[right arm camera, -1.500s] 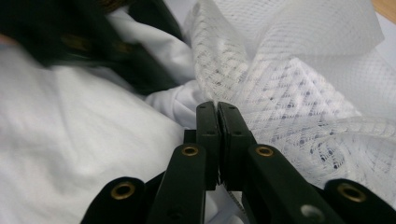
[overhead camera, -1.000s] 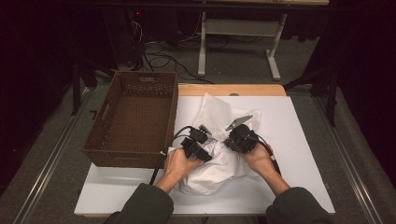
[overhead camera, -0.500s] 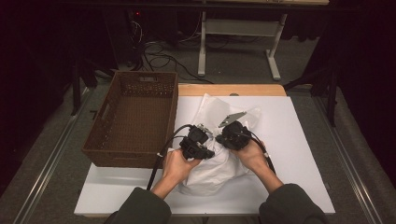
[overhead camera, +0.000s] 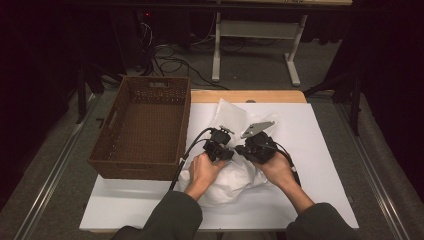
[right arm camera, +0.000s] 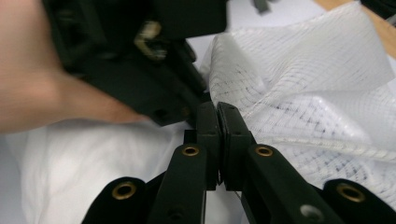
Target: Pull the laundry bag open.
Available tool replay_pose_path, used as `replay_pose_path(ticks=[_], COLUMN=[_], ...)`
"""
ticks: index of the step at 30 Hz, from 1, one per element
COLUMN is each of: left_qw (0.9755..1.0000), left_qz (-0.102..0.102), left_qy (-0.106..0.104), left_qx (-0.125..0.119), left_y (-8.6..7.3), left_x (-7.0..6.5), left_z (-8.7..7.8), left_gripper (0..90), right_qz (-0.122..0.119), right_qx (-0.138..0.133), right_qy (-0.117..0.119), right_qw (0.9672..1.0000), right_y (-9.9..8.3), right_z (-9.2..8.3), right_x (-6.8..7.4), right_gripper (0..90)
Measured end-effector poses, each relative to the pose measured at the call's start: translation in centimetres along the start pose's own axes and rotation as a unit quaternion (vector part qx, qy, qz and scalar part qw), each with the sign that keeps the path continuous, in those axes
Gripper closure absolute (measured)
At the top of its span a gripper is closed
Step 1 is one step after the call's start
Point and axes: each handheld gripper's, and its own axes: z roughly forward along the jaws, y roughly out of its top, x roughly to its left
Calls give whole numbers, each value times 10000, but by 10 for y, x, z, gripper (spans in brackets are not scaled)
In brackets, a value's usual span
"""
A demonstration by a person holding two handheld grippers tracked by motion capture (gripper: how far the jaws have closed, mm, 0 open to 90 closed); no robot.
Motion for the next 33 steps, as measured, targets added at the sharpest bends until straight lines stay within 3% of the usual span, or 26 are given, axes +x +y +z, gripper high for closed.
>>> replay_pose_path(ticks=[4, 7, 9, 11, 17, 21, 23, 24, 25, 27, 28, 30, 33], left_qw=[9999, 9998, 9996, 9991, 9983, 9944, 9915, 9919, 9932, 9965, 9972, 9973, 9948], left_qz=[103, 153, 153, 201, 410, 660, 777, 733, 705, 648, 656, 722, 991], left_qy=[29, 36, 42, 186, 206, 588, 863, 869, 741, 252, 103, -127, -155], left_qx=[54, 137, 217, 312, 371, 573, 589, 567, 554, 457, 348, 77, -173], left_y=[-1, -2, -3, -6, -21, -32, -34, -34, -32, -29, -27, -24, -19], left_x=[0, 2, 2, 0, -4, -7, -7, -6, -6, -6, -8, -13, -27], left_z=[-1, -13, -24, -35, -60, -55, -45, -39, -33, -23, -20, -20, -28], left_gripper=[817, 647, 537, 449, 414, 383, 397, 417, 456, 652, 728, 865, 881], right_qz=[-25, 230, 268, 289, 235, 271, 289, 290, 238, 266, 240, 256, 255], right_qx=[230, 252, 229, 284, 431, 462, 487, 498, 515, 558, 566, 503, 292], right_qy=[26, 99, 154, 132, 15, 19, 11, 18, 4, -17, -28, -49, -100], right_qw=[9997, 9994, 9993, 9991, 9988, 9986, 9984, 9983, 9984, 9981, 9981, 9984, 9992], right_y=[-7, -12, -13, -12, -10, -9, -9, -9, -9, -7, -6, -5, 1], right_z=[6, 11, 13, 15, 21, 24, 24, 24, 25, 25, 24, 22, 14], right_x=[-2, -8, -12, -10, -6, -8, -7, -8, -8, -8, -8, -8, -9], right_gripper=[891, 890, 890, 889, 887, 887, 887, 887, 886, 887, 887, 889, 891])
